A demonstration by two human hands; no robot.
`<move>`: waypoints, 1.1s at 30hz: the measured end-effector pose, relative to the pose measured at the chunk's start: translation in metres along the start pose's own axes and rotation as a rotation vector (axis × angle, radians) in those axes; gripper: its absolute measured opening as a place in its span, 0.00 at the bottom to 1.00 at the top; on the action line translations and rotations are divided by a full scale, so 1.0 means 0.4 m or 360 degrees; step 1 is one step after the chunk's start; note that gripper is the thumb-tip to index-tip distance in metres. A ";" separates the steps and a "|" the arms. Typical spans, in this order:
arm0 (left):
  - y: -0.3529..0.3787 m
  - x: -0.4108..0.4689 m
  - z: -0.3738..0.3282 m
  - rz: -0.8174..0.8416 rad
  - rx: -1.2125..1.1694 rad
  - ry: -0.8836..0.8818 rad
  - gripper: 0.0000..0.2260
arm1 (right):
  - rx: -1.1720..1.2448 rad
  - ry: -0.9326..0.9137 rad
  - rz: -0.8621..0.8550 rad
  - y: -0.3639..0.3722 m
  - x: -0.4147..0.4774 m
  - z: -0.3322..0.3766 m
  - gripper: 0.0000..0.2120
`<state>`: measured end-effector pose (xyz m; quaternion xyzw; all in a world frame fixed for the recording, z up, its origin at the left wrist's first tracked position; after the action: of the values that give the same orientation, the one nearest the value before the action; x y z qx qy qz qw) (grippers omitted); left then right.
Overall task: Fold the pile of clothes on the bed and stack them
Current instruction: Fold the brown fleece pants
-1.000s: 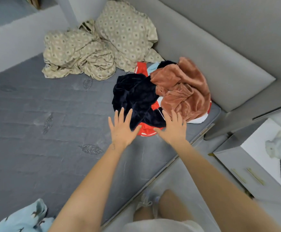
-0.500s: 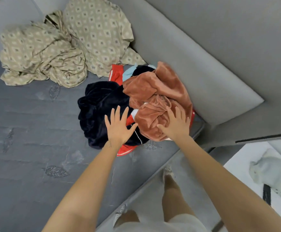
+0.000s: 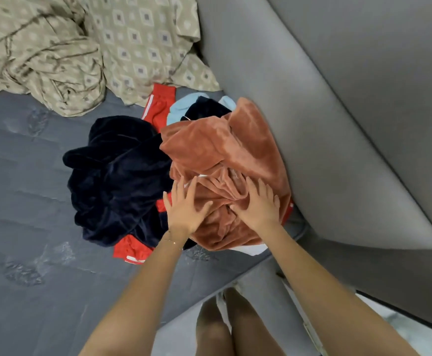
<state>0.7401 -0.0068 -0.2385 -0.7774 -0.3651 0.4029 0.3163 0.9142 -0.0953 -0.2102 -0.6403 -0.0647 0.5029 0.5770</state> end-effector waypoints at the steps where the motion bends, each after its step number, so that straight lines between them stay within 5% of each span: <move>1: 0.031 0.029 0.000 0.0028 -0.0016 0.0002 0.34 | 0.0026 0.0028 -0.0002 0.018 0.035 -0.008 0.43; 5: 0.144 0.118 0.008 0.0093 -0.0070 0.0003 0.37 | 0.0046 0.0034 -0.0278 0.073 0.142 -0.036 0.44; 8: 0.180 0.155 0.024 -0.0216 -0.0119 0.0068 0.42 | 0.0043 -0.0025 -0.0559 0.086 0.201 -0.072 0.51; 11: 0.176 0.204 0.037 -0.0450 -0.0026 0.0149 0.49 | -0.0030 0.0009 -0.0424 0.096 0.257 -0.106 0.56; 13: 0.172 0.251 0.036 -0.0403 -0.0022 0.0137 0.53 | -0.0003 0.0043 -0.0274 0.107 0.291 -0.104 0.50; 16: 0.178 0.303 0.027 -0.0293 -0.0074 0.0072 0.55 | 0.0082 -0.0082 -0.0258 0.122 0.318 -0.073 0.28; 20: 0.178 0.316 0.027 -0.0314 0.0158 0.0044 0.47 | 0.0393 -0.0199 -0.0367 0.117 0.298 -0.040 0.11; 27: 0.104 0.269 0.028 0.0006 -0.0298 0.0133 0.09 | 0.0772 -0.0350 -0.0408 0.085 0.213 0.044 0.11; 33: -0.068 0.105 0.045 0.0091 -0.1202 0.0015 0.17 | 0.0960 -0.0481 -0.0312 0.005 0.093 0.186 0.07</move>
<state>0.7331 0.0457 -0.2421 -0.8509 -0.4646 0.2451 -0.0023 0.8780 -0.0211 -0.2201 -0.3500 -0.0592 0.5307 0.7696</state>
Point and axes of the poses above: each hand's wrist, its own x-axis towards the middle knuckle, its own y-axis out of the palm, z = x × y, the point moved 2 cm from there along x, towards the middle knuckle, and after that the axes turned 4 degrees about -x, right-handed, at the moved point
